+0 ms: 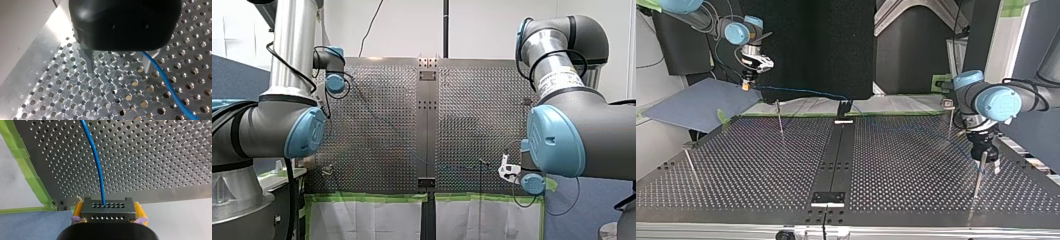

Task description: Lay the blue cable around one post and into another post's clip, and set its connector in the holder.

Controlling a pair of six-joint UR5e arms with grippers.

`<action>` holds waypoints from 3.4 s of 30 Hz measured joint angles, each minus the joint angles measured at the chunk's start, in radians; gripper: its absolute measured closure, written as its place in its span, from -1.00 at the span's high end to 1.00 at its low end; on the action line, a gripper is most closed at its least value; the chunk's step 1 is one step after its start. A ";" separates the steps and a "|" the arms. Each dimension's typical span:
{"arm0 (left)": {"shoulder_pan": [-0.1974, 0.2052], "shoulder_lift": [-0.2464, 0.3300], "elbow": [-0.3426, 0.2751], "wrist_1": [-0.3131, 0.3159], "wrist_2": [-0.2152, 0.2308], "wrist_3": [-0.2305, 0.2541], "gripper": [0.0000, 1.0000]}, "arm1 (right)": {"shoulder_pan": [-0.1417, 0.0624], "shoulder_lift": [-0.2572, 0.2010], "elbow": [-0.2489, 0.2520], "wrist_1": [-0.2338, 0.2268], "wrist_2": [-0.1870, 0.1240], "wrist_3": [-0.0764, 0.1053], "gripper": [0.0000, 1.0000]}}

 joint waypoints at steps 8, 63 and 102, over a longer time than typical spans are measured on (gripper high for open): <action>-0.004 0.001 0.000 -0.004 0.039 -0.060 1.00 | 0.002 0.000 0.000 -0.001 0.000 0.000 -1.00; -0.042 0.138 -0.031 -0.289 -0.138 0.107 1.00 | 0.007 0.000 0.000 0.007 0.000 0.004 -1.00; -0.006 0.417 0.083 -0.563 0.073 0.364 1.00 | 0.014 0.000 -0.001 0.012 0.000 0.009 -1.00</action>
